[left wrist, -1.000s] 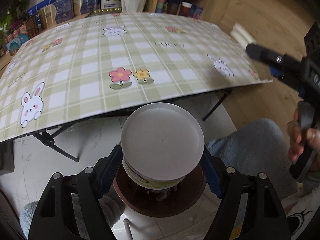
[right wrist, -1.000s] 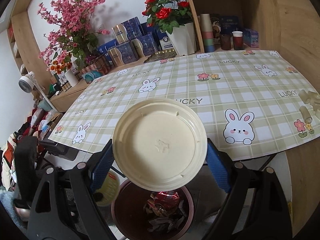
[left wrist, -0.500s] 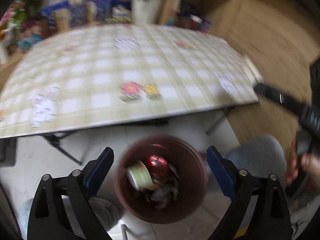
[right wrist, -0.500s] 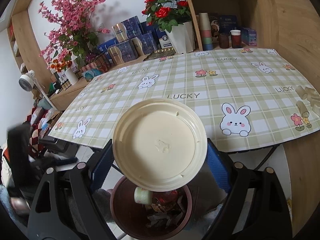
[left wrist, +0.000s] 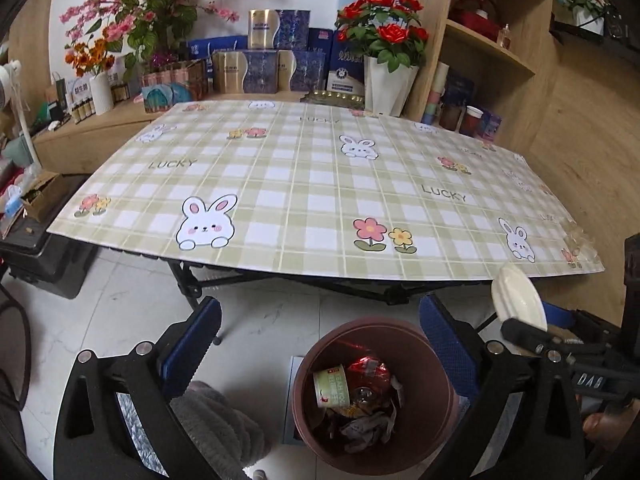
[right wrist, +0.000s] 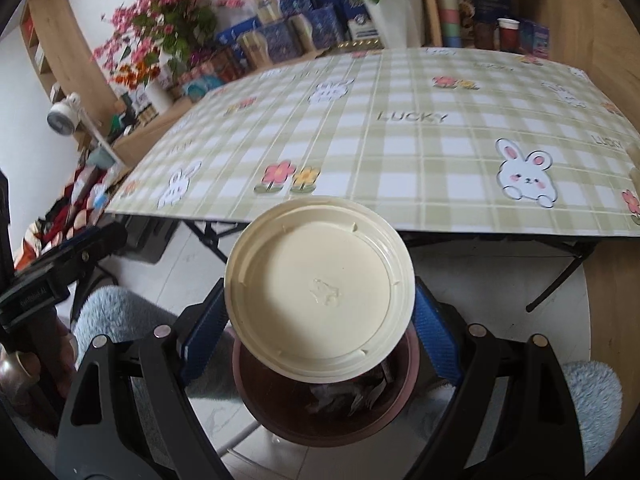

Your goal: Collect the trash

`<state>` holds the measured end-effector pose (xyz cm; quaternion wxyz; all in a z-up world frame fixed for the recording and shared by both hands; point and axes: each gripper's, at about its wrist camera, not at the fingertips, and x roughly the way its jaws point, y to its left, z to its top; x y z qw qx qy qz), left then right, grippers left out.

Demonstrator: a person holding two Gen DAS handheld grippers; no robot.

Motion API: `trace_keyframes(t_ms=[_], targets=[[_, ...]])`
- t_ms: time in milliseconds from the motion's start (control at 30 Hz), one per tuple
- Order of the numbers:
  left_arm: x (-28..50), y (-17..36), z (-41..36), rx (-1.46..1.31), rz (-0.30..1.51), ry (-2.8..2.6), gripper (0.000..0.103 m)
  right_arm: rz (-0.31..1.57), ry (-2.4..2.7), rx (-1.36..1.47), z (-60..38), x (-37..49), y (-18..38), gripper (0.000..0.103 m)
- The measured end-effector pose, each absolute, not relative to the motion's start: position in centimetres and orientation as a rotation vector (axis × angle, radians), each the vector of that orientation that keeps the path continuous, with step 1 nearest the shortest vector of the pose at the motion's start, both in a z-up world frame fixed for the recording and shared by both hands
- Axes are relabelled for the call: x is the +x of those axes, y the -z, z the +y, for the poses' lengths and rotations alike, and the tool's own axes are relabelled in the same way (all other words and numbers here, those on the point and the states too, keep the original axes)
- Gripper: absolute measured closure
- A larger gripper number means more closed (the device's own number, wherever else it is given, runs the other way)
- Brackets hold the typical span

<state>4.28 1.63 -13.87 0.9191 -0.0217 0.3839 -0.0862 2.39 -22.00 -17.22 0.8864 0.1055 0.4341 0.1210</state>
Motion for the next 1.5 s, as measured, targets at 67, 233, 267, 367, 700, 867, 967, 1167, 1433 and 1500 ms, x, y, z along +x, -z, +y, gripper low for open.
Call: trace_keyframes(t_ms=[67,233,267,367,700,867,967,1167,1433,1500], targets=[[4.1,13.9,2.0,-0.054,0.79,0.172,0.006,0.916,-0.263,0.208,-21.4,2.4,17.5,0.017],[4.2,14.5,2.5,-0.075,0.812,0.156,0.006,0.962,-0.29,0.197,-20.4,2.4,18.3,0.017],[4.2,14.6,2.6,-0.078,0.815,0.155,0.006,0.969,-0.295,0.194,-20.2,2.4,18.5,0.017],[4.3,14.8,2.6,-0.082,0.822,0.154,0.006,0.984,-0.308,0.181,-19.8,2.4,18.8,0.017],[4.6,14.9,2.6,-0.082,0.834,0.153,0.006,1.008,-0.28,0.174,-19.9,2.8,19.5,0.01],[4.7,15.1,2.6,-0.08,0.841,0.156,0.006,1.012,-0.266,0.182,-20.3,2.7,19.7,0.009],[4.7,15.2,2.5,-0.079,0.844,0.155,0.006,1.014,-0.261,0.184,-20.4,2.7,19.7,0.009],[4.7,15.2,2.5,-0.079,0.845,0.152,0.006,1.012,-0.257,0.188,-20.5,2.7,19.7,0.008],[4.7,15.1,2.5,-0.079,0.845,0.152,0.006,1.01,-0.255,0.19,-20.7,2.7,19.6,0.008],[4.7,15.1,2.5,-0.079,0.843,0.151,0.006,1.009,-0.252,0.191,-20.8,2.8,19.5,0.008]])
